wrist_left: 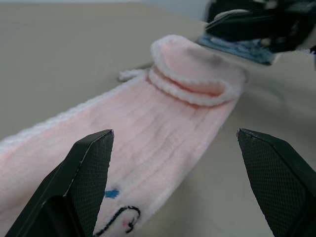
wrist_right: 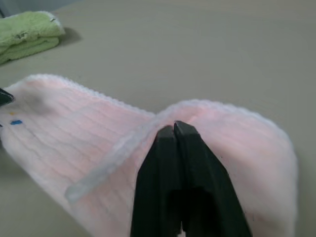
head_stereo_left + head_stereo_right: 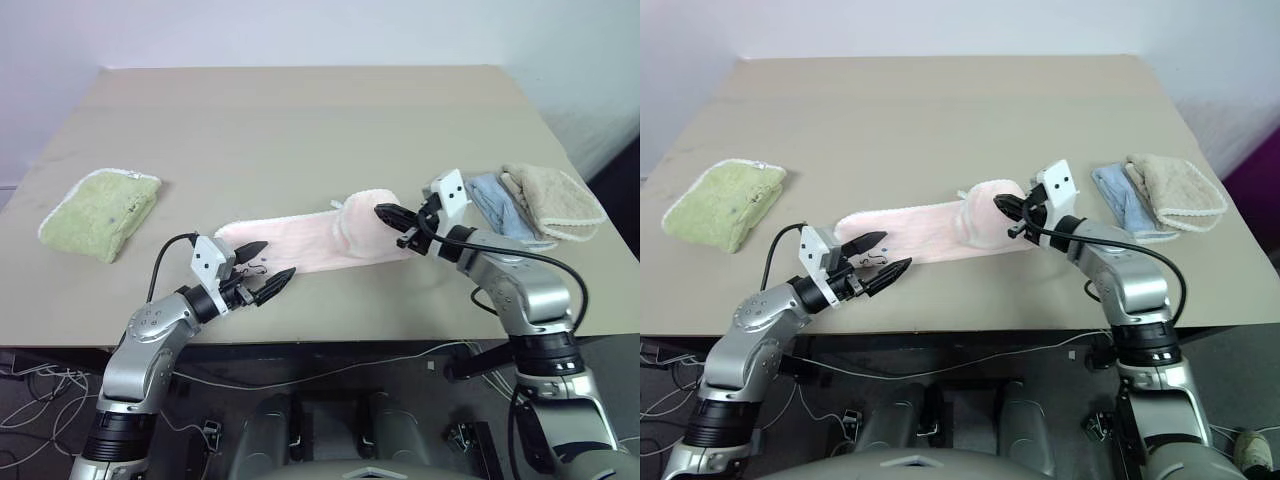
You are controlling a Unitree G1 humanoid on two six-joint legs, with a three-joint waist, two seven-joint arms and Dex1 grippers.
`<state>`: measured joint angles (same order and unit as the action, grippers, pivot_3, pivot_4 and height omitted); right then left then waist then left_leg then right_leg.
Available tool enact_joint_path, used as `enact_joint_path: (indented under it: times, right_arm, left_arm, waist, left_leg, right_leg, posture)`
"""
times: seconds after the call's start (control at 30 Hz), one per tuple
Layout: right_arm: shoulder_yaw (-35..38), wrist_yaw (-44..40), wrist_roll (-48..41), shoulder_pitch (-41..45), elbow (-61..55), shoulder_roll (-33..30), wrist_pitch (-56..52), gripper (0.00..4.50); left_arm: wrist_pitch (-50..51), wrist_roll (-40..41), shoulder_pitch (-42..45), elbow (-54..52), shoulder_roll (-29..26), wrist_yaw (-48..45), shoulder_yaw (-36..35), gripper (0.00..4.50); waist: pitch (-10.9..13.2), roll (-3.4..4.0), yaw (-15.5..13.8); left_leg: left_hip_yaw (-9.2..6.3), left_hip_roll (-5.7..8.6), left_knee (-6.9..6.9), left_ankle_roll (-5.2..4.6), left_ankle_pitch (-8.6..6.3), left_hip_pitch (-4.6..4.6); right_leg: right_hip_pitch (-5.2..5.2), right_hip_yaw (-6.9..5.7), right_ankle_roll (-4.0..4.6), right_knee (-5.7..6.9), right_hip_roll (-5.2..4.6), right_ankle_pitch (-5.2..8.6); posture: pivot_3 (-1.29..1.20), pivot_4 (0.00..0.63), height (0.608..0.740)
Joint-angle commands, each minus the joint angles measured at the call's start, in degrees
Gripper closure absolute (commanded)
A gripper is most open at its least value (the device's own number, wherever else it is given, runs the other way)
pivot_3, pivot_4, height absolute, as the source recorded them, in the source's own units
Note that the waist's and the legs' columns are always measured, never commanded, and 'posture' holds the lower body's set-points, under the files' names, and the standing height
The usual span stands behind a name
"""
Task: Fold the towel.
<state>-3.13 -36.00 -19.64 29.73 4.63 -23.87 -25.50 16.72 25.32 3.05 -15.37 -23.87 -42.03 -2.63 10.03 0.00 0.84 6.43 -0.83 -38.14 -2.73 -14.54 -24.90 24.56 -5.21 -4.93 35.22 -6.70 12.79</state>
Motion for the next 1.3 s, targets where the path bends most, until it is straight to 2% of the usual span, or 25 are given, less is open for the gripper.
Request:
enact_joint_path:
  times: [0.03,0.3,0.53,0.7,0.83,0.97,1.3]
  right_arm:
    - [-2.57,-1.57,4.63,1.05,6.87,1.71,8.09,4.45]
    - [-7.18,-2.84,11.59,-0.10,18.38,4.92,14.58,4.45]
    - [-2.05,-7.71,5.48,-0.16,7.35,3.35,12.64,4.45]
    - [3.34,-9.14,-0.31,3.85,2.84,1.65,8.06,4.45]
    - [5.43,-9.54,-2.34,7.44,3.64,1.51,6.46,4.49]
    - [5.06,-9.50,-2.05,8.22,4.45,1.85,6.54,4.49]
    - [4.62,-8.54,-3.01,5.92,-0.36,2.83,4.11,4.49]
  left_arm:
    - [1.30,1.40,-1.57,-4.76,0.48,1.93,-0.45,0.30]
    - [11.03,7.03,-8.42,-13.73,2.66,11.38,-3.75,0.30]
    - [19.80,14.62,-13.96,-20.76,6.84,22.87,-7.85,0.30]
    - [26.22,28.69,-16.47,-24.17,12.94,35.84,-13.35,0.30]
    - [25.84,40.31,-14.66,-20.47,18.32,49.56,-18.55,0.15]
    - [24.82,46.83,-12.51,-17.34,20.83,58.50,-20.28,0.15]
    - [23.98,53.76,-4.59,-9.51,18.78,64.19,-18.53,0.15]
  waist:
    - [0.01,0.00,-0.24]
    - [-0.04,-0.05,0.12]
    - [-0.04,-0.04,0.03]
    - [-0.01,-0.03,-0.15]
    - [-0.01,-0.04,-0.17]
    - [-0.01,-0.04,-0.25]
    - [-0.03,-0.02,-0.63]
  left_leg:
    - [0.00,0.01,0.00,0.00,0.00,0.00]
    - [-0.02,-0.02,-0.01,0.02,0.01,0.09]
    - [-0.04,-0.04,0.02,0.05,-0.01,0.18]
    - [-0.07,-0.03,0.01,0.07,-0.03,0.15]
    - [-0.12,-0.04,0.01,0.20,-0.09,0.15]
    - [-0.12,-0.02,0.01,0.06,-0.02,0.15]
    - [-0.12,0.02,0.00,0.06,0.01,0.15]
  right_leg:
    - [0.00,-0.01,0.00,0.01,0.00,0.00]
    - [-0.09,-0.03,-0.02,0.04,0.03,0.00]
    - [-0.14,0.01,-0.01,0.03,-0.08,0.00]
    - [-0.13,0.03,0.01,0.01,-0.15,0.00]
    - [-0.13,0.03,0.07,0.01,-0.12,0.03]
    - [-0.15,0.02,0.07,0.00,-0.13,0.04]
    - [-0.19,-0.05,0.20,0.01,-0.08,0.10]
  posture:
    - [0.00,0.150,0.740]
    - [0.00,0.150,0.740]
    - [0.00,0.150,0.740]
    - [0.00,0.150,0.740]
    - [0.00,0.150,0.740]
    - [0.00,0.150,0.740]
    - [0.00,0.150,0.740]
